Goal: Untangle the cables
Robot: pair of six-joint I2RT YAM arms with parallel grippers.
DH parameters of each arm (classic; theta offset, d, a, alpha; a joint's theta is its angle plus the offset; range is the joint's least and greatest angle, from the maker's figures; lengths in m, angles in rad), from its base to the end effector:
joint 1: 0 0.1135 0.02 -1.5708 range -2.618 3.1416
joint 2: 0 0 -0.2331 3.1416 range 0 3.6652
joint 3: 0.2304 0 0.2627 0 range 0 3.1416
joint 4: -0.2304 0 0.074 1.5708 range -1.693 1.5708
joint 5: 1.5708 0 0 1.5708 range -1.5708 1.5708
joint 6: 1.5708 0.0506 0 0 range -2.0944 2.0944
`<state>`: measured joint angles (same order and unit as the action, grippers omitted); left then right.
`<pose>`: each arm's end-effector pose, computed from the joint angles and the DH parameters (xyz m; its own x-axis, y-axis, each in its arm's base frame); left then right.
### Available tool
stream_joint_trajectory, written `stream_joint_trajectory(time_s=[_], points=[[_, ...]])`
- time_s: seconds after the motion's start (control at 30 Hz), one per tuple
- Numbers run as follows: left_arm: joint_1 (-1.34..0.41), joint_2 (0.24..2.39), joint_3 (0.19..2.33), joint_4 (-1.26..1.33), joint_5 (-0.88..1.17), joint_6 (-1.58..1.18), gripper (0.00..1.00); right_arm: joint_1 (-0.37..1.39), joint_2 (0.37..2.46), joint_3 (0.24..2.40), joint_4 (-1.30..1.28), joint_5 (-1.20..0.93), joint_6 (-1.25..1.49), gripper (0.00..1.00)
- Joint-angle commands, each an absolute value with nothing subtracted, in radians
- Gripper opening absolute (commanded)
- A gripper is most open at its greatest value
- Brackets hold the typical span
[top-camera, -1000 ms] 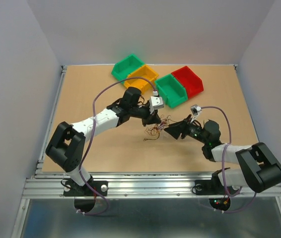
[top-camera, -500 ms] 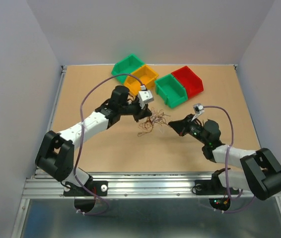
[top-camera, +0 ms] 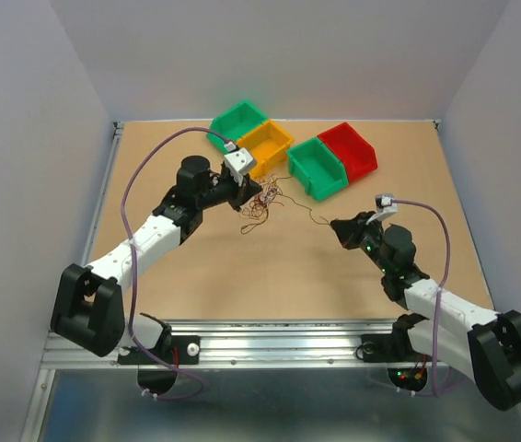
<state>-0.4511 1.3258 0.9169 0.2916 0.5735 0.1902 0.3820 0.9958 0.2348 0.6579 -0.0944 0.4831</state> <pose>0.2919 -0.1719 0.2794 0.0575 0.1486 -0.9872 0.8557 0.5020 0.1254 0.2242 0.0952 0.1634 -0.2974 0.3789 -0.8763 -0.3613 0.8049 0.4707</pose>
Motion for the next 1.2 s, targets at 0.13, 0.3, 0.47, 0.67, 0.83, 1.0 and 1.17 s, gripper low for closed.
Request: stream_joint_trajectory(time_s=[0.13, 0.3, 0.47, 0.67, 0.83, 1.0, 1.17], points=[[-0.501, 1.387, 0.989, 0.253, 0.731, 0.247, 0.0, 0.391, 1.049, 0.242, 0.827, -0.383, 0.423, 0.78], [-0.655, 1.44, 1.029, 0.097, 0.749, 0.409, 0.0, 0.394, 1.077, 0.227, 0.929, -0.503, 0.42, 0.82], [-0.707, 1.459, 1.037, 0.071, 0.761, 0.431, 0.0, 0.4, 1.138, 0.232, 0.98, -0.529, 0.425, 0.8], [-0.707, 1.457, 1.049, 0.031, 0.827, 0.456, 0.0, 0.431, 1.196, 0.262, 1.005, -0.549, 0.41, 0.69], [-0.707, 1.448, 1.052, 0.031, 0.813, 0.449, 0.0, 0.472, 1.244, 0.288, 1.022, -0.583, 0.4, 0.66], [-0.707, 1.454, 1.052, 0.034, 0.816, 0.439, 0.0, 0.483, 1.255, 0.298, 1.023, -0.568, 0.397, 0.35], [-0.704, 1.439, 1.054, 0.049, 0.72, 0.422, 0.0, 0.486, 1.217, 0.282, 0.982, -0.442, 0.405, 0.02]])
